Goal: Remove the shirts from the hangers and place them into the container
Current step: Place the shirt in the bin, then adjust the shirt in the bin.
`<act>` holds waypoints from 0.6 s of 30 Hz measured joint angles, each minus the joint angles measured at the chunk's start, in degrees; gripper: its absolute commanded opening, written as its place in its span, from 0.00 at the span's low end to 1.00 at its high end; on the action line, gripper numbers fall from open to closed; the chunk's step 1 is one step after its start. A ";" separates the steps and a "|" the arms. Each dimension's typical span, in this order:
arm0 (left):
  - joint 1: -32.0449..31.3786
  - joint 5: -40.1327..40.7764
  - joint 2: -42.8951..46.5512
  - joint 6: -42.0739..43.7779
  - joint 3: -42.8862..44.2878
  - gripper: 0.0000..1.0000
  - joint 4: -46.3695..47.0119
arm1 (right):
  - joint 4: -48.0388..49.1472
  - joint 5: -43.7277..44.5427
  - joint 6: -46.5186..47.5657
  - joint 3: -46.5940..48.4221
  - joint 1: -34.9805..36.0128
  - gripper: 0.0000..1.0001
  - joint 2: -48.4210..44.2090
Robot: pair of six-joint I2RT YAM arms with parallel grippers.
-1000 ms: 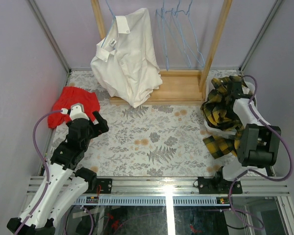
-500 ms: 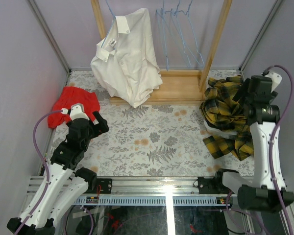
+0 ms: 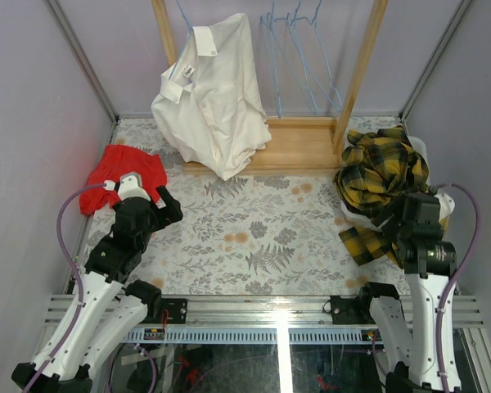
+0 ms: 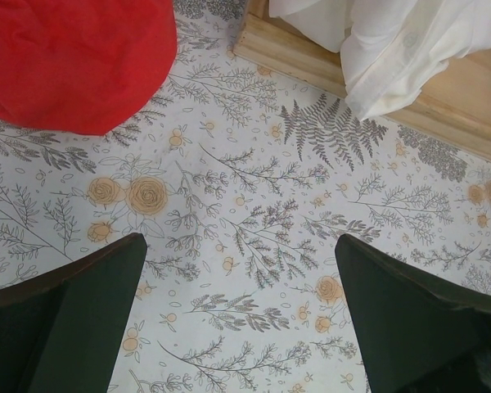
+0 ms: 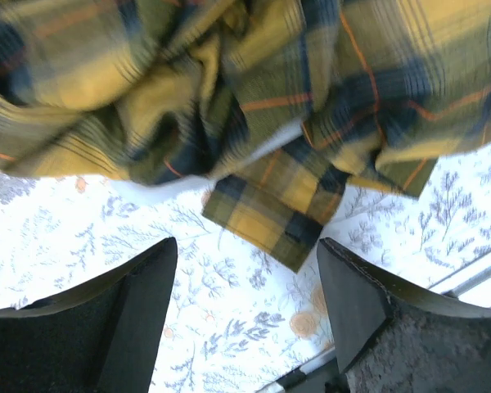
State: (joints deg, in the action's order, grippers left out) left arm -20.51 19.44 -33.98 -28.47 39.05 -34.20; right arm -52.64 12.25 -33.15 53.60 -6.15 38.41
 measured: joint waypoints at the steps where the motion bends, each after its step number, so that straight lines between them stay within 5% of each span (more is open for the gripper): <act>1: 0.00 -0.07 -0.11 0.00 0.00 1.00 0.00 | -0.63 -0.09 -1.09 -1.77 0.00 0.77 -1.09; 18: 0.00 -0.24 -0.61 0.02 0.00 1.00 0.02 | 8.39 -0.11 -14.45 -20.70 0.00 0.72 5.44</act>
State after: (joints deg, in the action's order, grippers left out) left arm -20.51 19.20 -34.59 -28.45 39.05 -34.17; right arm -44.25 12.14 -47.59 32.91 -6.15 43.86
